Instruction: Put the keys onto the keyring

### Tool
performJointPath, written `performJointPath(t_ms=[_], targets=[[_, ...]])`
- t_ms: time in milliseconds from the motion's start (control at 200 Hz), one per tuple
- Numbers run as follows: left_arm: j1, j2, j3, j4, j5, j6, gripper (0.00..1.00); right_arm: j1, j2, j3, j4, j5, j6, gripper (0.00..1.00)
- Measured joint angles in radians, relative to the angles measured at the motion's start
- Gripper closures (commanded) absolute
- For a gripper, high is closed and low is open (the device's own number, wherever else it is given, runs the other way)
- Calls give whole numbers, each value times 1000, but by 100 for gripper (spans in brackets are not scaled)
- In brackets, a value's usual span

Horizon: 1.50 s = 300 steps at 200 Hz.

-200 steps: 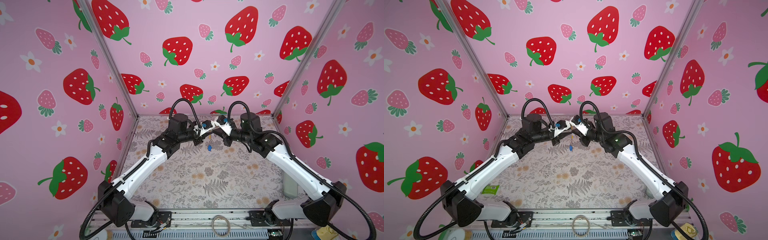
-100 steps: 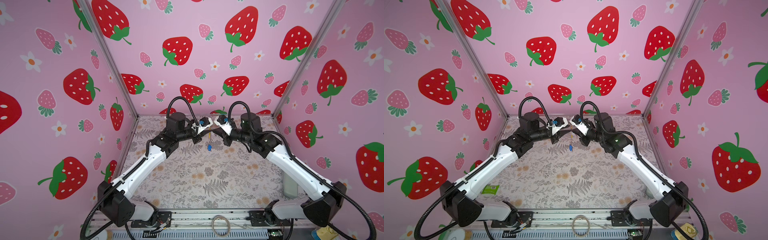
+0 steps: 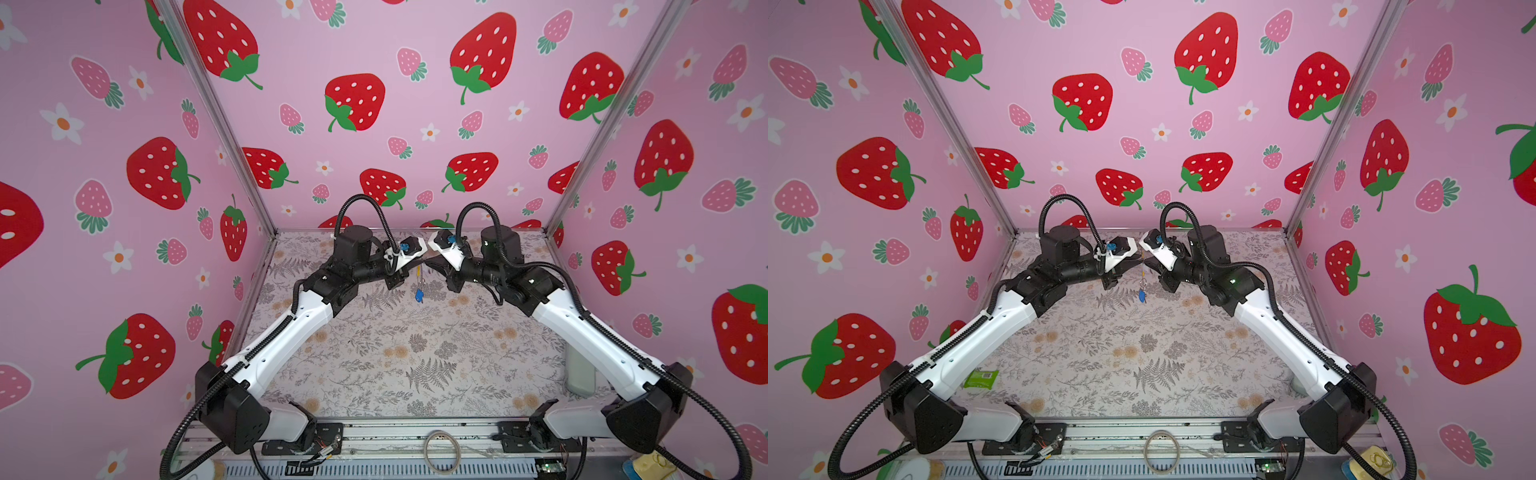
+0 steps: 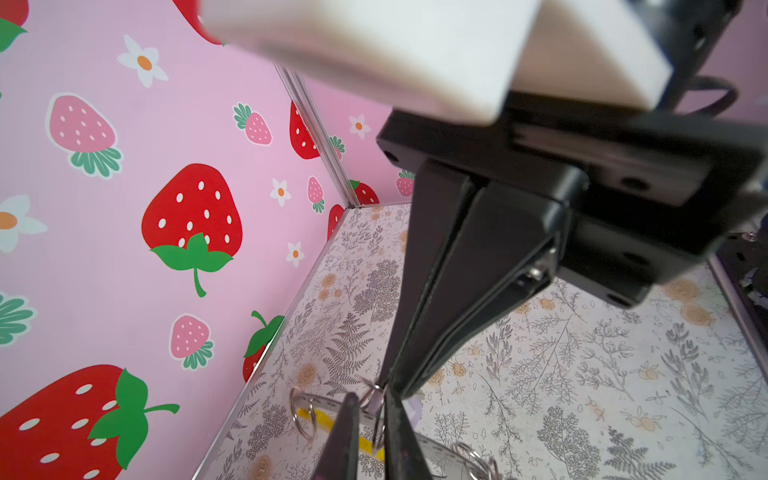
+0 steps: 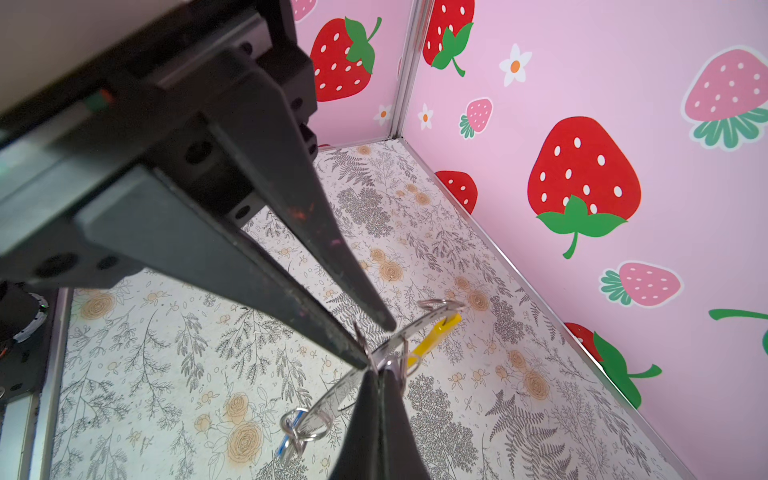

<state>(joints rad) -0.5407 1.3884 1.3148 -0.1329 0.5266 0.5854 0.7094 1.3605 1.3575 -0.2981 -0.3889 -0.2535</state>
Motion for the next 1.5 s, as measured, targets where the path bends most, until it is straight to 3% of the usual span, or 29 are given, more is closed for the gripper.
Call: performJointPath(t_ms=[70, 210, 370, 515, 795, 1501], targets=[[-1, 0, 0, -5, 6, 1, 100, -1, 0, 1, 2, 5, 2, 100], [-2, 0, 1, -6, 10, 11, 100, 0, 0, 1, 2, 8, 1, 100], [0, 0, 1, -6, 19, 11, 100, 0, 0, 1, 7, 17, 0, 77], [18, 0, 1, 13, 43, -21, 100, -2, -25, -25, 36, 37, -13, 68], [42, 0, 0, 109, 99, -98, 100, -37, -100, -130, 105, 32, 0, 68], [42, -19, -63, 257, 193, -189, 100, -42, -55, -117, 198, -57, 54, 71]])
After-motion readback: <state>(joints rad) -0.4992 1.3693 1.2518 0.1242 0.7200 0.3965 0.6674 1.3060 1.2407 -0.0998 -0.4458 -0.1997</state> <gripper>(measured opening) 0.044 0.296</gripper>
